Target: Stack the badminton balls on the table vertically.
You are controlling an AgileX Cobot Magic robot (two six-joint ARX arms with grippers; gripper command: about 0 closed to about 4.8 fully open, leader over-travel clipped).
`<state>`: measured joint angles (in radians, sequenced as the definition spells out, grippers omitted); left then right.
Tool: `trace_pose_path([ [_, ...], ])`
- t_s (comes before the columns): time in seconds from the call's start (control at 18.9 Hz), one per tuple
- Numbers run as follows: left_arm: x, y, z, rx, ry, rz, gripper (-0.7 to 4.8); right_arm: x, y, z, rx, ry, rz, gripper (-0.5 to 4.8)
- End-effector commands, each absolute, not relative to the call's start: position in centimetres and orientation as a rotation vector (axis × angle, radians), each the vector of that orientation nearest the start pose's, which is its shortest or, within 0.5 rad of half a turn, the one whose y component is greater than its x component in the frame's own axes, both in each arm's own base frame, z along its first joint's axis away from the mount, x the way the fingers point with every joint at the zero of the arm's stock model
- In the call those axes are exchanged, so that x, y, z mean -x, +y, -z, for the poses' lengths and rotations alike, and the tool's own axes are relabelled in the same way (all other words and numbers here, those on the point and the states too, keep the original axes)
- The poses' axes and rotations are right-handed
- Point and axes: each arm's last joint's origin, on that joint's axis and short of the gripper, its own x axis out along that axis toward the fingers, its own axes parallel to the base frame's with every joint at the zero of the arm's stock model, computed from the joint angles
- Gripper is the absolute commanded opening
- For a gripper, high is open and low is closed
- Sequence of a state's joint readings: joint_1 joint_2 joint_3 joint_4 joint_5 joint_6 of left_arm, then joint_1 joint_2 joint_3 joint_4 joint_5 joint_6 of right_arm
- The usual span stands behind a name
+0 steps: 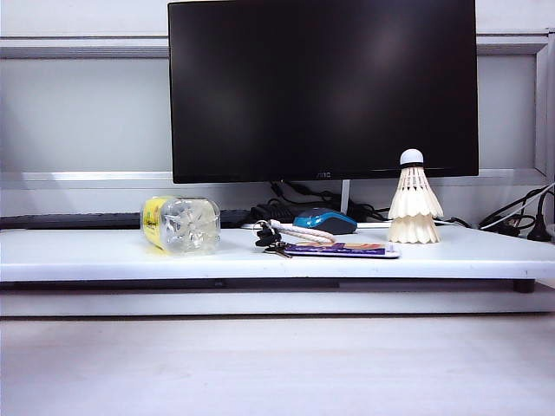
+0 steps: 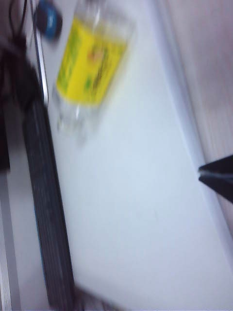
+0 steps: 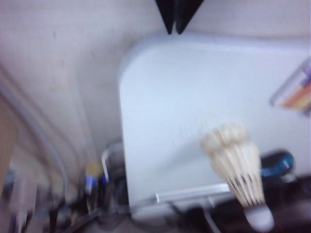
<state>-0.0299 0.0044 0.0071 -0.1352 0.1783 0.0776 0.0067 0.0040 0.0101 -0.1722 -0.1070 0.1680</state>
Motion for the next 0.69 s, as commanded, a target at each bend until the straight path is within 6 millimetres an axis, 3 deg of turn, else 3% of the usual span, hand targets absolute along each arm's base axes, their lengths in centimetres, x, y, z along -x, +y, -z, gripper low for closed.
trace_pose_path([
  [0.05, -9.63, -0.2, -15.2, -0.064, 0.126, 0.151, -0.05, -9.59, 0.35, -15.15, -0.179, 0.161, -0.098, -0.01],
  [0.69, -9.63, -0.05, -15.2, -0.063, 0.127, 0.135, -0.06, -9.59, 0.36, -15.15, -0.179, 0.161, -0.098, -0.01],
])
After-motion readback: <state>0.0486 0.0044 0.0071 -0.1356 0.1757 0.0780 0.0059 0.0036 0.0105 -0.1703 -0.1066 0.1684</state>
